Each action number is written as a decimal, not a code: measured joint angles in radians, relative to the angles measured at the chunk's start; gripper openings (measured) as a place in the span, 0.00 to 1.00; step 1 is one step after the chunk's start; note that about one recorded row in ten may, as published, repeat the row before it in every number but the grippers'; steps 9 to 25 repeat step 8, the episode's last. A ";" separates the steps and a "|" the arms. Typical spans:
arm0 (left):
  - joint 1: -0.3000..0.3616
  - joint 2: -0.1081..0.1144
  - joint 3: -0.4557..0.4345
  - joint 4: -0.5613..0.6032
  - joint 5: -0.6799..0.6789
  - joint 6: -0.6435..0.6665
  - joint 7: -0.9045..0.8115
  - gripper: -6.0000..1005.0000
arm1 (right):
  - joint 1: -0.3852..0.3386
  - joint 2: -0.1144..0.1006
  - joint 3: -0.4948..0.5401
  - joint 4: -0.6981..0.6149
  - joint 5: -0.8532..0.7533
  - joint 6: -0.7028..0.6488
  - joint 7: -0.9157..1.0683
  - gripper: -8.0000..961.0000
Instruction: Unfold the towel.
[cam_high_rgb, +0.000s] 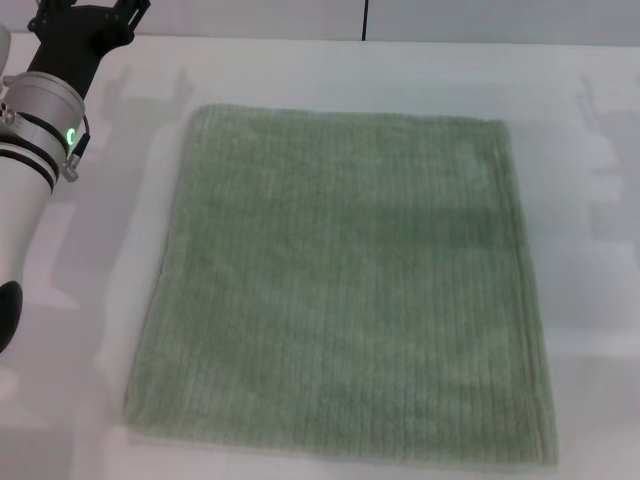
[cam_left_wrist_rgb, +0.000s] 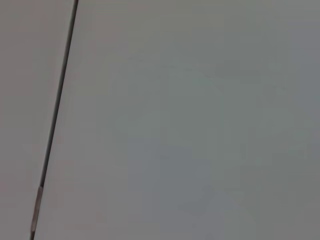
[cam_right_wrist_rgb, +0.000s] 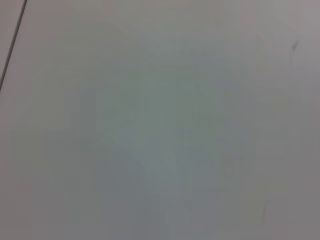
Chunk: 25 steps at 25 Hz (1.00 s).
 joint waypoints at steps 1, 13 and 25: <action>0.000 0.000 0.000 0.001 0.000 0.000 0.000 0.83 | 0.000 0.000 0.000 0.000 0.000 -0.004 -0.001 0.76; -0.001 0.000 0.000 0.004 -0.002 0.000 0.000 0.83 | 0.005 -0.001 0.008 0.001 0.000 -0.019 -0.002 0.76; -0.001 0.000 0.000 0.004 -0.002 0.000 0.000 0.83 | 0.005 -0.001 0.008 0.001 0.000 -0.019 -0.002 0.76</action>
